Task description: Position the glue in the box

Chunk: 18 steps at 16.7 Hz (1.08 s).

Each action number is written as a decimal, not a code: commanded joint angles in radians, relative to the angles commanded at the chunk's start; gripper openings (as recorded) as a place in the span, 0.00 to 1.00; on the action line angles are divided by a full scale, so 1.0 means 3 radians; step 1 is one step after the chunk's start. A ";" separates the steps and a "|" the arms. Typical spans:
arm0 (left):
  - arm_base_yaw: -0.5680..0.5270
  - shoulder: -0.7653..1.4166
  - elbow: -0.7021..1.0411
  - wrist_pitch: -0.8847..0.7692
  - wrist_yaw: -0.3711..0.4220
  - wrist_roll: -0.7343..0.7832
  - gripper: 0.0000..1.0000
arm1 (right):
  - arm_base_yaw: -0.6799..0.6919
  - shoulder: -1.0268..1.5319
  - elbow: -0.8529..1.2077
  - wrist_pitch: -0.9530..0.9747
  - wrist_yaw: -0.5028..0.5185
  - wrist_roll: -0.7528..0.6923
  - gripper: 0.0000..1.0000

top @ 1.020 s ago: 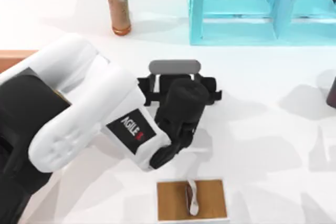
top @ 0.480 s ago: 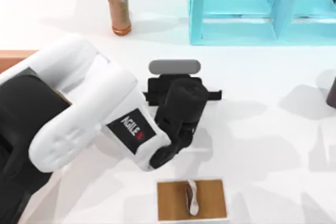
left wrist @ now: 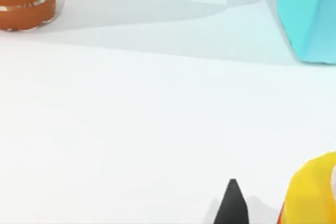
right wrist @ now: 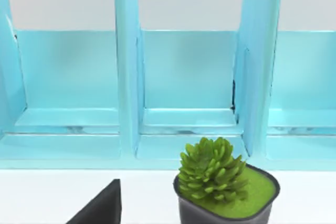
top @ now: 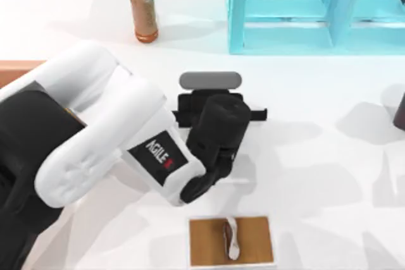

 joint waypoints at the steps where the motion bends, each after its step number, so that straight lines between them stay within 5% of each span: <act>1: -0.0010 -0.0003 -0.0001 -0.0001 0.0000 0.0003 0.00 | 0.0000 0.0000 0.0000 0.0000 0.0000 0.0000 1.00; 11: -0.0007 -0.0970 0.0069 -0.1037 -0.0012 0.0009 0.00 | 0.0000 0.0000 0.0000 0.0000 0.0000 0.0000 1.00; 18: 0.0022 -0.1000 0.0092 -0.1074 0.0016 0.0069 0.00 | 0.0000 0.0000 0.0000 0.0000 0.0000 0.0000 1.00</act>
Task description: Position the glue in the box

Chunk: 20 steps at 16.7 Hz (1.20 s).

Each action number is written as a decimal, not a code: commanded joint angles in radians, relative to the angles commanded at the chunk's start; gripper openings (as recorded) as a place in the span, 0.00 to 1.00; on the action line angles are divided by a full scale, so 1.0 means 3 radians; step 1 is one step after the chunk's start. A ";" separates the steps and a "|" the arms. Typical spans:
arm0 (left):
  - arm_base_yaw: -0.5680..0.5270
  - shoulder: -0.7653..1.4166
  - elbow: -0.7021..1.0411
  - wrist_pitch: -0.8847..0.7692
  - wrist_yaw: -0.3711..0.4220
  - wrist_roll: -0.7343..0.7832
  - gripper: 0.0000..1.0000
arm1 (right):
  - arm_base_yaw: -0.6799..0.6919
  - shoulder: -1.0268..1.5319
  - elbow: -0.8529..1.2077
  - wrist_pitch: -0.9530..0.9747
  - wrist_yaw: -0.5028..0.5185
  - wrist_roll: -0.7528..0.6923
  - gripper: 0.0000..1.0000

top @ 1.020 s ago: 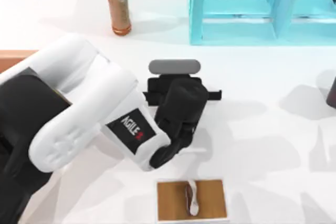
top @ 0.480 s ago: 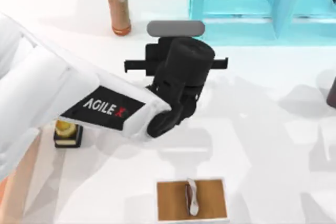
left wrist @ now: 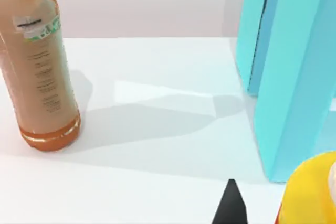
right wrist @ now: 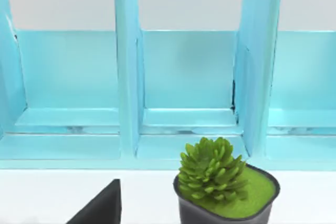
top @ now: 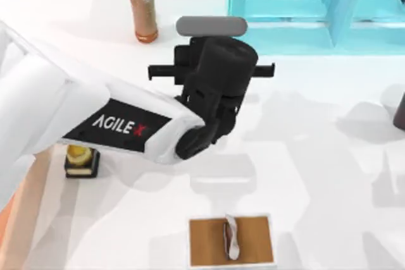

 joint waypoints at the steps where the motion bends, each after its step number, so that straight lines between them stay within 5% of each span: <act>1: 0.0041 -0.0015 0.0035 -0.0019 0.0041 0.0074 0.00 | 0.0000 0.0000 0.0000 0.0000 0.0000 0.0000 1.00; 20: 0.2146 -0.0824 0.0483 -0.1760 0.2151 0.3204 0.00 | 0.0000 0.0000 0.0000 0.0000 0.0000 0.0000 1.00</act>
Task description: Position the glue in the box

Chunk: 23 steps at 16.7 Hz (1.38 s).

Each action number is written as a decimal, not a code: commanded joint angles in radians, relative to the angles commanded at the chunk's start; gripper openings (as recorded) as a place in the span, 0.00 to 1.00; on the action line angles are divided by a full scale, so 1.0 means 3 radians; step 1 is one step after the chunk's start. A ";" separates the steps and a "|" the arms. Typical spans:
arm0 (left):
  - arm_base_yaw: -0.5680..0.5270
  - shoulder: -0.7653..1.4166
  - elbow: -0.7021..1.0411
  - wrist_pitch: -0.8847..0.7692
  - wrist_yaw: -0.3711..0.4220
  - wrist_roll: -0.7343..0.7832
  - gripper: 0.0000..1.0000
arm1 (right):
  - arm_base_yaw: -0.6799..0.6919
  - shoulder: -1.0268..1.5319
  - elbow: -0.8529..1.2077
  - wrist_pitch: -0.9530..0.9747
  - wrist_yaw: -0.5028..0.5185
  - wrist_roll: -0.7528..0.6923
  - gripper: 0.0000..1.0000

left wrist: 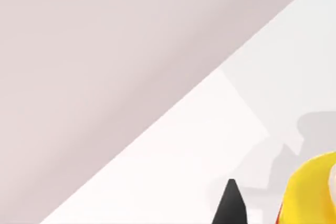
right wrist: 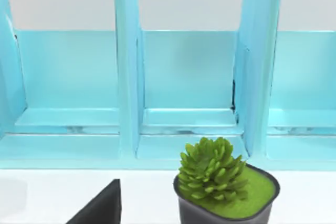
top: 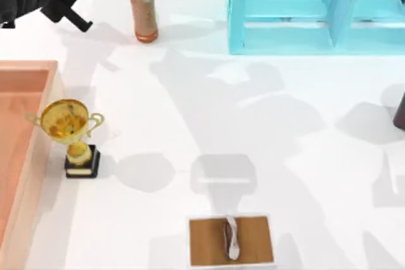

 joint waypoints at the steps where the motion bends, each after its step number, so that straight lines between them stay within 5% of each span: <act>1: 0.0105 -0.0039 0.0008 -0.0104 0.0113 0.0161 0.00 | 0.0000 0.0000 0.0000 0.0000 0.0000 0.0000 1.00; 23: 0.2183 -0.0291 -0.0104 -0.2579 0.2431 0.3008 0.00 | 0.0000 0.0000 0.0000 0.0000 0.0000 0.0000 1.00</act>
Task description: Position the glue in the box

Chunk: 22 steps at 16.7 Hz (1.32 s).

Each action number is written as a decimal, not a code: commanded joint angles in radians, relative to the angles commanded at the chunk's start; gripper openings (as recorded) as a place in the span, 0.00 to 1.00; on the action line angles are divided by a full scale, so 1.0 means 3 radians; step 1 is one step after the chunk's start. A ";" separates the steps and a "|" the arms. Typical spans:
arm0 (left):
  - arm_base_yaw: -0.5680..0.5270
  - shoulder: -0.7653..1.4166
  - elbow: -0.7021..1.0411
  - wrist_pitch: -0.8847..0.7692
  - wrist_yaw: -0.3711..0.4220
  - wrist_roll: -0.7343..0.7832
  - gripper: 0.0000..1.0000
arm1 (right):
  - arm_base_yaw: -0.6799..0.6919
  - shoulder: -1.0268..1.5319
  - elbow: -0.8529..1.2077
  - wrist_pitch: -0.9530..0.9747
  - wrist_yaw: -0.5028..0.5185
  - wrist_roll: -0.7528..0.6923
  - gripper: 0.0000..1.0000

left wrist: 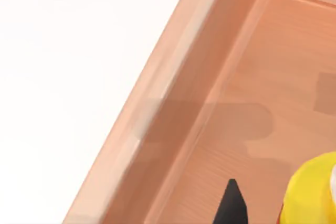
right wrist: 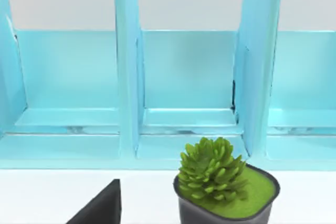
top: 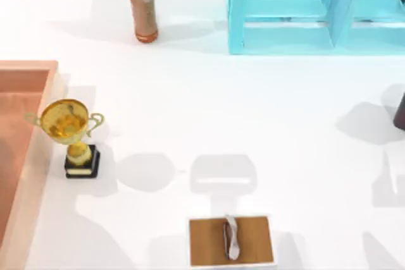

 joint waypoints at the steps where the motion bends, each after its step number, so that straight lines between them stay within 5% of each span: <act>1: 0.0081 0.0024 -0.0017 -0.0116 0.0098 0.0103 0.00 | 0.0000 0.0000 0.0000 0.0000 0.0000 0.0000 1.00; 17: 0.1269 0.0666 -0.0282 -0.1698 0.1714 0.1615 0.00 | 0.0000 0.0000 0.0000 0.0000 0.0000 0.0000 1.00; 22: 0.1344 0.0744 -0.0346 -0.1804 0.1821 0.1671 0.00 | 0.0000 0.0000 0.0000 0.0000 0.0000 0.0000 1.00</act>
